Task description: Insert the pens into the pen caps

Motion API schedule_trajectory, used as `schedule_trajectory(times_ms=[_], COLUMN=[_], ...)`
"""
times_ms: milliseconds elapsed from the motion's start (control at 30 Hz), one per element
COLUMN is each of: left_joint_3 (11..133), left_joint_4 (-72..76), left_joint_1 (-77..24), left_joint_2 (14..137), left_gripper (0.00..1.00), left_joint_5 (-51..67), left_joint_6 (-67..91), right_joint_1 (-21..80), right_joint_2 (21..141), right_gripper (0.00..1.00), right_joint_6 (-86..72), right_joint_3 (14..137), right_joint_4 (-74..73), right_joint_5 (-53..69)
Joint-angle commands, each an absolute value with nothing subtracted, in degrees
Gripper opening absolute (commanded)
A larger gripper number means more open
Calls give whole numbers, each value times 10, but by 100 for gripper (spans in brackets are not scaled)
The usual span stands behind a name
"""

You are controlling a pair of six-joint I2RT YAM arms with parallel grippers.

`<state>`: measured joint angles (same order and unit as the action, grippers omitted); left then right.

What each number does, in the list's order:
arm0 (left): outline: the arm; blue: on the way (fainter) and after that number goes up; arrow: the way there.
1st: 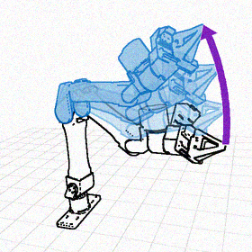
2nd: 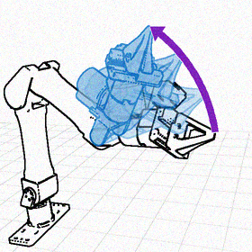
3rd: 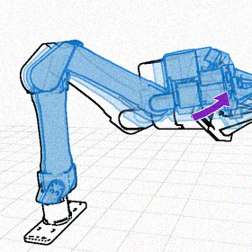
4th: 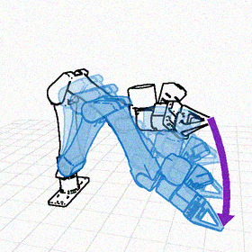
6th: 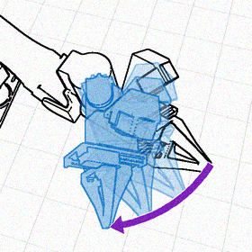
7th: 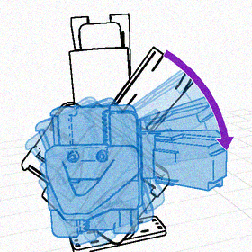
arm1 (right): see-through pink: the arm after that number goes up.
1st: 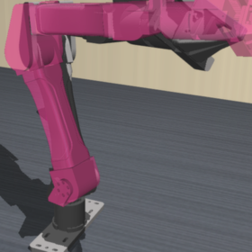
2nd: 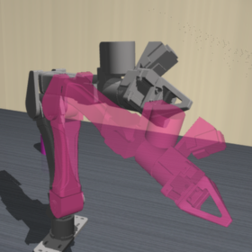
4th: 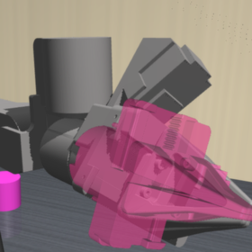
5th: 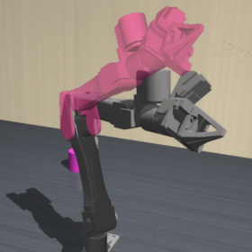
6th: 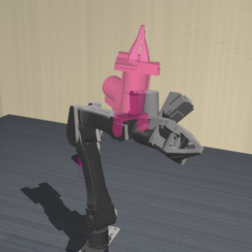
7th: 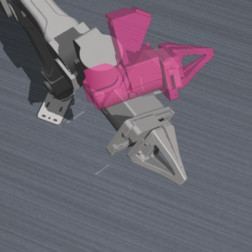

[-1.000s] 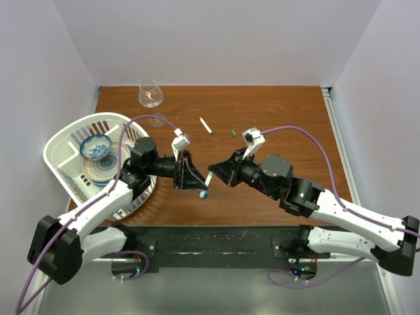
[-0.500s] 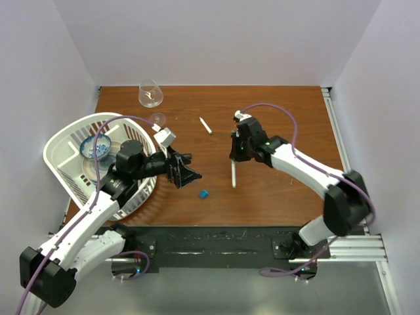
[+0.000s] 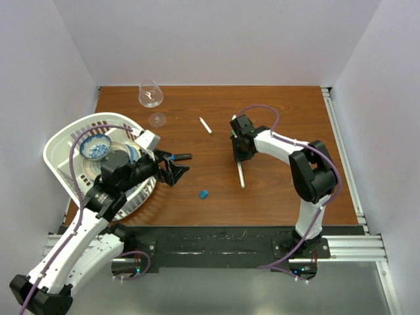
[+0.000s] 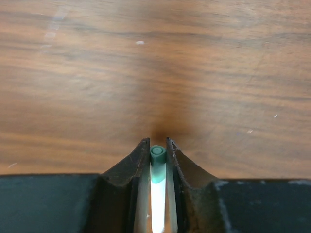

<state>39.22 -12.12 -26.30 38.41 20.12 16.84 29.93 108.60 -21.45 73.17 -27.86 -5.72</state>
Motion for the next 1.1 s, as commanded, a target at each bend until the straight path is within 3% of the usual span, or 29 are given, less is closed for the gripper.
schedule_trajectory(times_ms=[0,400,1067], left_joint_3=[391,395,385], left_joint_4=[-122,-128,-122], left_joint_1=[-263,-262,-261], left_joint_2=[371,340,284], left_gripper=[100,100,100], left_joint_5=[160,128,67], left_joint_6=[153,152,149], right_joint_1=[287,280,304], right_joint_2=[1113,1129,1348], right_gripper=[24,41,43], right_joint_6=[-200,-185,-81], right_joint_3=[753,824,1149], right_joint_4=[-282,-287,-261], right_joint_5=[-105,-92,-25])
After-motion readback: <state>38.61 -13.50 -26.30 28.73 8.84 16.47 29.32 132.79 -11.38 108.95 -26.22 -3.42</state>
